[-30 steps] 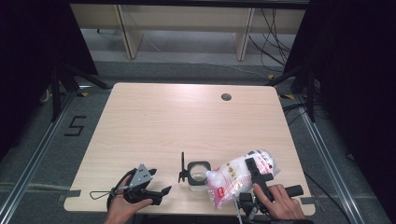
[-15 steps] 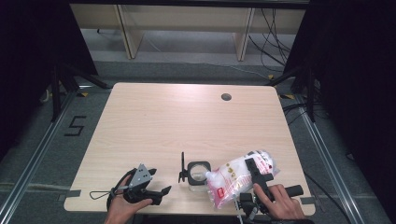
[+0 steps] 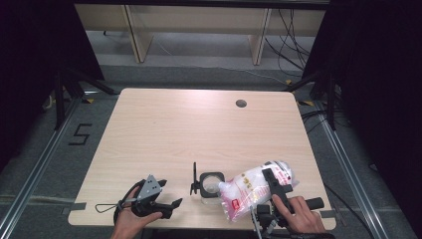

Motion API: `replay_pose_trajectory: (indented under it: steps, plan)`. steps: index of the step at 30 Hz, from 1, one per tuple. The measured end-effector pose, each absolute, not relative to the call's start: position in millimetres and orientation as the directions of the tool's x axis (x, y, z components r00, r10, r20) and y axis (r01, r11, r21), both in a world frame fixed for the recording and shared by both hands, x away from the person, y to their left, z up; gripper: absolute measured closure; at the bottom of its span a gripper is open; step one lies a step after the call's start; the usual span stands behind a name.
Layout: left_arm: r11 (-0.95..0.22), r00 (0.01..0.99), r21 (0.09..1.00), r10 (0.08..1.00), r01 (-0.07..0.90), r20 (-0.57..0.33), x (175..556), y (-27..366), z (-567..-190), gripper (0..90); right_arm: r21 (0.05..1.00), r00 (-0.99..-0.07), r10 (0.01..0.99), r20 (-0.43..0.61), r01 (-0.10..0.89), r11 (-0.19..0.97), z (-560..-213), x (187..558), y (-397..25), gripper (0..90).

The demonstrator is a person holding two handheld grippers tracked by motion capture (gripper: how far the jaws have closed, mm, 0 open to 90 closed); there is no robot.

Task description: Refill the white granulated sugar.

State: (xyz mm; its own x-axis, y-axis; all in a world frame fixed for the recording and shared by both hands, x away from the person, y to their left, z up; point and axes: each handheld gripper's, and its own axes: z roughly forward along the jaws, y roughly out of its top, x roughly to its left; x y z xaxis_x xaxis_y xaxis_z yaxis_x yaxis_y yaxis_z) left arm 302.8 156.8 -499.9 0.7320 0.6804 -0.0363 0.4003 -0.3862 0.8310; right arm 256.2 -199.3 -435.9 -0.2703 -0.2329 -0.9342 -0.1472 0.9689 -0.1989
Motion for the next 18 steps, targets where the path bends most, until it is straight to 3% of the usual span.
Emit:
replay_pose_trajectory:
  steps: [18]
  plan:
    - [-0.353,0.719,0.836,0.691,0.419,-0.068,301.3,153.0,-501.9,16.7,-0.187,-0.269,-0.217,-0.938,-0.131,0.974,-437.1,258.8,-203.1,39.8]
